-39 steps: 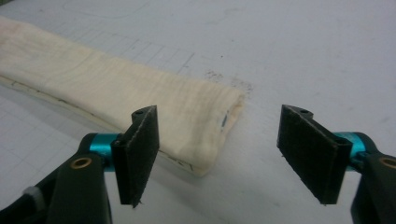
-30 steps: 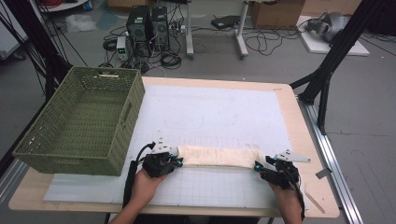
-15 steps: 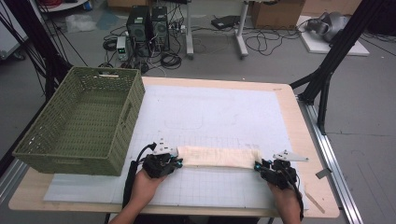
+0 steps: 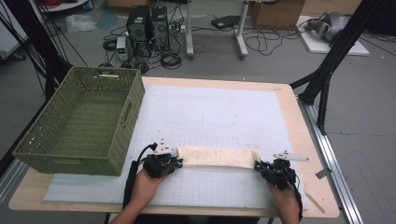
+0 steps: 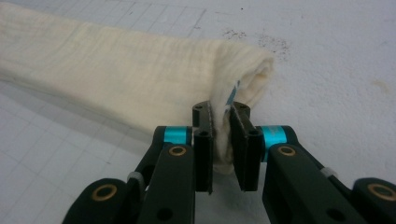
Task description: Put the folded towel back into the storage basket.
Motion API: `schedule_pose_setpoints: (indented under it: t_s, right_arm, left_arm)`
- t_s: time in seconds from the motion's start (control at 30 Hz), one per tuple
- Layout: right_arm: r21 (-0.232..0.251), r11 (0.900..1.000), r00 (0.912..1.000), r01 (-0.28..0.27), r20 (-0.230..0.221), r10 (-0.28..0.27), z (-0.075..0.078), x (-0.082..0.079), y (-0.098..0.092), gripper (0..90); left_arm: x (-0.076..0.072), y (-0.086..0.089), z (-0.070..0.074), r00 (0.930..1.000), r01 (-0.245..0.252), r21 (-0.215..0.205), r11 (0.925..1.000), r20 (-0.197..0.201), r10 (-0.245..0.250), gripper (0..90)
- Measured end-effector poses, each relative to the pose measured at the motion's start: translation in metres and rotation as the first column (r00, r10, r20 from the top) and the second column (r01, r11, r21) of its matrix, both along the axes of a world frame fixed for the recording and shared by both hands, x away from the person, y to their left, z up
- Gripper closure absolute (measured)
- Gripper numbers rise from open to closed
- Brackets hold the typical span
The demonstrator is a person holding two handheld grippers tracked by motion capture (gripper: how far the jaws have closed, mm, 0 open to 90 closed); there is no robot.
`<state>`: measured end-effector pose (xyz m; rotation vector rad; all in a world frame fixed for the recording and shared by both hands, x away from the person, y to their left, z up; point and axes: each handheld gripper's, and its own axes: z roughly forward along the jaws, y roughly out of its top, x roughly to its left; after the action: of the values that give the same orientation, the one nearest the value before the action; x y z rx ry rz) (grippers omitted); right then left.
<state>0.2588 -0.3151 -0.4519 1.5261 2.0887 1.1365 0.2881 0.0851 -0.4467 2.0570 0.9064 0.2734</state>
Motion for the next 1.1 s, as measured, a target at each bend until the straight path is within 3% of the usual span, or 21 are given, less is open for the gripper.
schedule_pose_setpoints:
  t_s: [0.07, 0.23, 0.43, 0.7, 1.03, 1.1]
  right_arm:
    - [0.006, 1.000, 1.0000, -0.005, -0.003, 0.005, 0.000, 0.000, -0.001, 81.8]
    - [-0.059, 0.998, 0.9989, -0.030, 0.033, 0.032, 0.002, -0.002, 0.002, 82.8]
    - [-0.070, 0.996, 0.9972, -0.047, 0.054, 0.051, 0.004, -0.003, 0.002, 82.9]
    - [-0.059, 0.996, 0.9928, -0.067, 0.096, 0.072, 0.013, -0.006, 0.001, 82.9]
    - [-0.060, 0.994, 0.9774, -0.096, 0.183, 0.105, 0.024, -0.011, -0.007, 83.0]
    - [-0.057, 0.993, 0.9689, -0.107, 0.218, 0.116, 0.028, -0.012, -0.008, 83.0]
  left_arm:
    - [-0.001, 0.000, 0.001, 1.0000, 0.001, 0.002, 1.0000, 0.003, -0.001, 81.4]
    - [-0.001, 0.003, 0.006, 0.9999, 0.000, -0.023, 0.9997, 0.017, 0.001, 81.5]
    - [-0.006, 0.007, 0.018, 0.9986, 0.007, -0.060, 0.9982, 0.053, -0.003, 81.5]
    - [-0.008, 0.012, 0.022, 0.9979, 0.007, -0.079, 0.9969, 0.064, -0.002, 81.4]
    - [-0.013, 0.012, 0.029, 0.9947, 0.030, -0.096, 0.9949, 0.101, -0.021, 81.5]
    - [-0.014, 0.013, 0.030, 0.9937, 0.032, -0.111, 0.9933, 0.111, -0.019, 81.5]
